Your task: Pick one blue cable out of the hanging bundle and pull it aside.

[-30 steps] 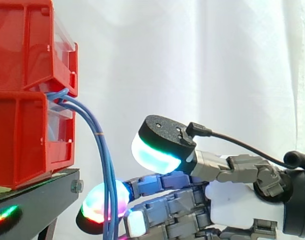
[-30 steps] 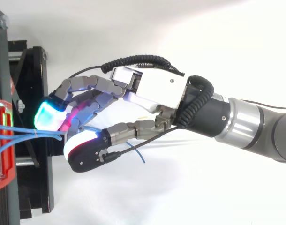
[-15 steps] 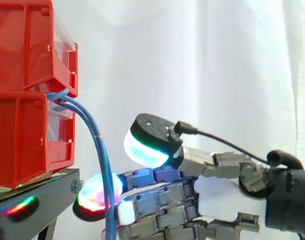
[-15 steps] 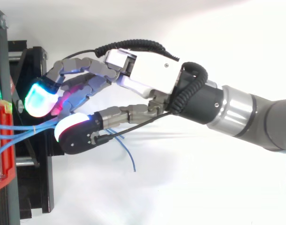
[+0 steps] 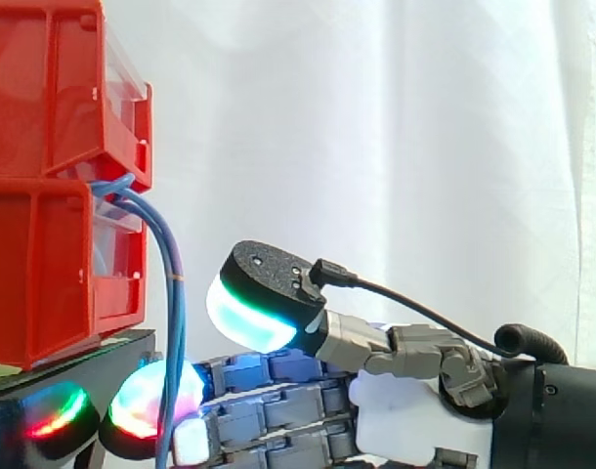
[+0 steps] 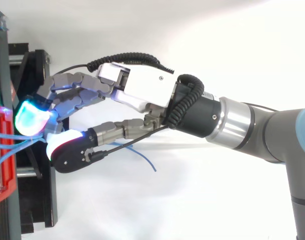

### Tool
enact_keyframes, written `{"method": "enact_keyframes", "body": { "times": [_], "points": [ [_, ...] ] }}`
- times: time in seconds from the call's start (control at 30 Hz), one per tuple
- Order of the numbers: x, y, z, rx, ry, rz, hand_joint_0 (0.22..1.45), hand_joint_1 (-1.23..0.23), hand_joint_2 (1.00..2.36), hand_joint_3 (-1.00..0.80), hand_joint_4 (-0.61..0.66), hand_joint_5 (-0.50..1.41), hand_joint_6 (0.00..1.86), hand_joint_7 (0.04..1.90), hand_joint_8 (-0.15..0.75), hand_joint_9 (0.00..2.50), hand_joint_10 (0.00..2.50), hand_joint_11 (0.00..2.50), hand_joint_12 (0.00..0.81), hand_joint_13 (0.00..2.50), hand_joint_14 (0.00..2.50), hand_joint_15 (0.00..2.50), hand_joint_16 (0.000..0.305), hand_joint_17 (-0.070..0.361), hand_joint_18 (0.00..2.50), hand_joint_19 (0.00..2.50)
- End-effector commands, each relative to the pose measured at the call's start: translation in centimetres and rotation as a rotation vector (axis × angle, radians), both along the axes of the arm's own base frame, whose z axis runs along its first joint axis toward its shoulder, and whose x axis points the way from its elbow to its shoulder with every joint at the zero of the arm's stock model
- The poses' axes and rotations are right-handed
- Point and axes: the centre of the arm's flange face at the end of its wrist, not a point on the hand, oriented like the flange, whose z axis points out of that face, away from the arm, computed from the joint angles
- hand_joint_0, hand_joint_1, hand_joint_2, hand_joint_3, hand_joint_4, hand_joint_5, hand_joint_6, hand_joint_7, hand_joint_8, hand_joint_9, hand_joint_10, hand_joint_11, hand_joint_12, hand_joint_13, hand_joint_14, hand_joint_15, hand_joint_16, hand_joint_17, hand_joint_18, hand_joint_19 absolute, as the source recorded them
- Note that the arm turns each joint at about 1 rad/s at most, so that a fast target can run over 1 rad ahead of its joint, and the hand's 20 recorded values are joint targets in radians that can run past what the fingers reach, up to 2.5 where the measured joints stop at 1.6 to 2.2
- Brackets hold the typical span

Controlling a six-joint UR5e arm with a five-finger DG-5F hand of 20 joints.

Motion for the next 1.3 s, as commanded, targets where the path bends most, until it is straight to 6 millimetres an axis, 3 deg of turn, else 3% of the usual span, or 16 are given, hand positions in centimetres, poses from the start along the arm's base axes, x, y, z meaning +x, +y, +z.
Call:
{"method": "enact_keyframes", "body": {
  "times": [0.0, 0.53, 0.73, 0.97, 1.27],
  "points": [
    [0.1, 0.1, 0.0, 0.001, -0.004, 0.004, 0.46, -0.68, 1.00, -0.50, 0.11, -0.14, 0.50, 0.91, 0.243, 0.55, 0.02, 0.86, 0.363, 0.58, 0.02, 0.46, 0.057, 0.128, 0.38, 0.38],
    [0.3, 0.4, 0.3, 0.002, -0.013, 0.027, 0.44, -0.67, 1.00, -0.50, 0.14, -0.14, 0.50, 0.92, 0.243, 0.31, 0.01, 0.62, 0.387, 0.44, 0.02, 0.39, 0.060, 0.136, 0.27, 0.35],
    [-0.2, -0.1, -0.5, 0.018, -0.008, 0.028, 0.43, -0.68, 1.00, -0.50, 0.10, -0.16, 0.50, 0.89, 0.245, 0.32, 0.02, 0.75, 0.406, 0.45, 0.01, 0.37, 0.061, 0.137, 0.31, 0.34],
    [-0.7, -0.2, -1.4, 0.022, -0.008, 0.032, 0.42, -0.67, 1.00, -0.50, 0.11, -0.17, 0.50, 0.87, 0.251, 0.22, 0.01, 0.55, 0.415, 0.37, 0.01, 0.32, 0.062, 0.140, 0.25, 0.32],
    [-0.4, 0.1, -0.9, 0.025, -0.024, 0.034, 0.48, -0.68, 1.00, -0.50, 0.16, -0.13, 0.50, 0.91, 0.250, 0.62, 0.02, 0.72, 0.364, 0.58, 0.02, 0.42, 0.055, 0.124, 0.38, 0.37]
  ]
}}
